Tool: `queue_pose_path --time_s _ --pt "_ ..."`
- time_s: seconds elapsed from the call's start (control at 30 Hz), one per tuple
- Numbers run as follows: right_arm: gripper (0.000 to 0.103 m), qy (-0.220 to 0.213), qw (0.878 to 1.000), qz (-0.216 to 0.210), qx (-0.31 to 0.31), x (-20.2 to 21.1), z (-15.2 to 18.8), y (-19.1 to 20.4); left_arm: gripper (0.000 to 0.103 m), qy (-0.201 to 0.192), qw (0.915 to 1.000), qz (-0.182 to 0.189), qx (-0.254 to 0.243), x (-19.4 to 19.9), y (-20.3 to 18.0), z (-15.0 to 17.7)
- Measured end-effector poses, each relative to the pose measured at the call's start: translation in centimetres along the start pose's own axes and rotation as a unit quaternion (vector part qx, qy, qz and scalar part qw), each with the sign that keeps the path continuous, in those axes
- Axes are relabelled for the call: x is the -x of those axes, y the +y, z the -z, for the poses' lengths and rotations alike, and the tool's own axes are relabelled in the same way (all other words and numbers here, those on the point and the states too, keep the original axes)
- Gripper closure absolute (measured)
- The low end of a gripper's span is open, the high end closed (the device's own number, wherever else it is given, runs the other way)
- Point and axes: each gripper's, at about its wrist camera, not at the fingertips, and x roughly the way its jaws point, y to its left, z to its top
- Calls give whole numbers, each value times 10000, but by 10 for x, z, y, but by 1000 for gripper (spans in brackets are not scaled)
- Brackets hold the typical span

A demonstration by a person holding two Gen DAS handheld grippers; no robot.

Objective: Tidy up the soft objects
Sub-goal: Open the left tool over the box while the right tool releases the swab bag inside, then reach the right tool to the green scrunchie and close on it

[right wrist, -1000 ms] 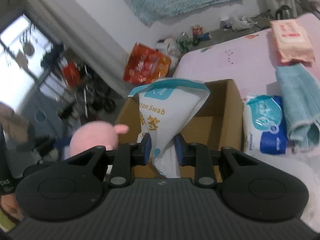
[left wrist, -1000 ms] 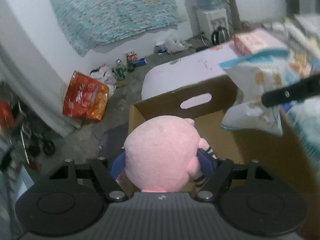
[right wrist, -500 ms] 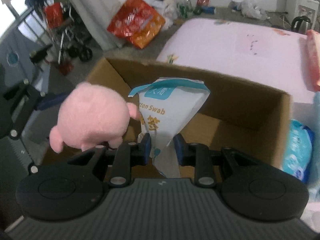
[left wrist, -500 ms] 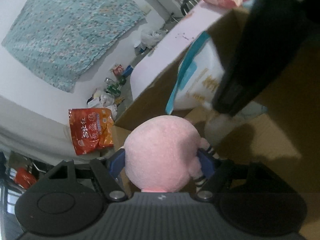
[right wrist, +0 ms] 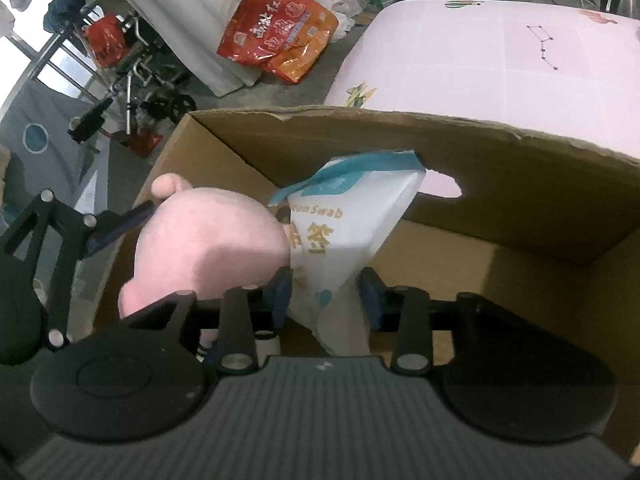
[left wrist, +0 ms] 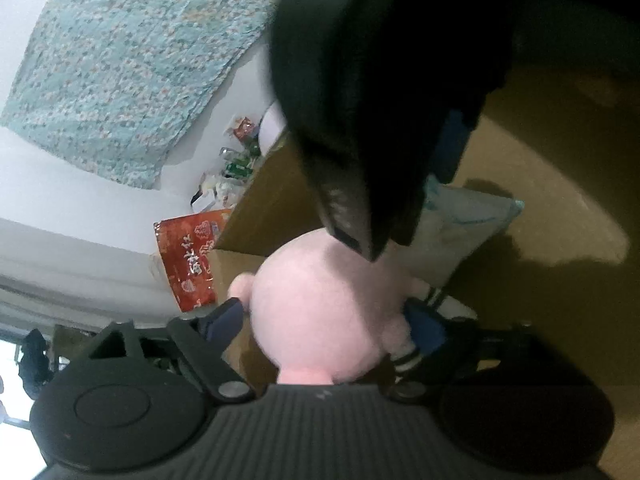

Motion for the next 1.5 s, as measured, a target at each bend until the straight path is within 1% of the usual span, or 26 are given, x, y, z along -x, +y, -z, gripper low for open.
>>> queue_pose_path --time_s 0.1,0.17,0.33,0.43,0.57,0.67,0.73,0.77,0.83,0.9,0.93,1.0,1.03,1.1,1.17,1.2,1.27,1.3,1.37,1.5 --pt "54 -90 9999 -83 35 8 2 1 10 -94 9998 -122 88 6 9 1" --pt "52 -153 9998 -145 16 15 3 1 10 -104 9996 -201 173 10 14 4" --pt "52 -279 9992 -279 -112 29 1 -2 10 -97 9987 -282 420 15 32 8" --pt "52 -393 9980 -438 -214 43 0 -6 10 -78 9979 -309 568 21 46 9" --pt "52 -636 9947 -727 -346 73 -1 -9 10 -47 9953 -331 909 44 63 13" --pt "52 -848 9909 -957 -411 103 3 -10 10 40 9893 -201 1445 60 84 17" --pt "50 -1032 9879 -1089 -381 131 9 -14 10 55 9811 15 1934 75 101 22" --pt "48 -1129 9864 -1138 -369 147 15 -16 10 27 9754 151 2200 87 109 26" --pt "45 -1330 9815 -1335 -331 186 32 -25 10 -113 9646 378 2609 118 113 33" --pt "34 -1526 9777 -1410 -313 226 53 -37 9 -285 9546 587 2908 149 117 39" --pt "32 -1619 9764 -1405 -260 246 64 -43 8 -368 9499 704 3023 163 118 40" --pt "25 -1908 9737 -1239 -150 293 94 -60 6 -582 9395 1046 3209 194 114 41" --pt "24 -2027 9726 -1133 -125 314 107 -69 6 -656 9356 1198 3256 205 112 40" --pt "22 -2332 9685 -858 -155 360 139 -93 6 -795 9250 1573 3366 229 106 34" --pt "20 -2623 9622 -654 -326 400 173 -120 6 -926 9168 1838 3422 250 96 25" --pt "19 -2728 9593 -613 -394 414 188 -131 6 -1008 9142 1945 3408 259 89 19" --pt "18 -2903 9540 -469 -592 439 220 -158 6 -1150 9130 2096 3305 279 74 2" --pt "18 -2956 9520 -361 -712 449 236 -172 6 -1212 9145 2144 3209 288 63 -8" --pt "18 -3036 9485 -88 -897 458 266 -195 6 -1319 9184 2258 2968 298 39 -35" --pt "18 -3200 9384 492 -1207 457 320 -232 6 -1347 9259 2516 2477 313 -4 -91"
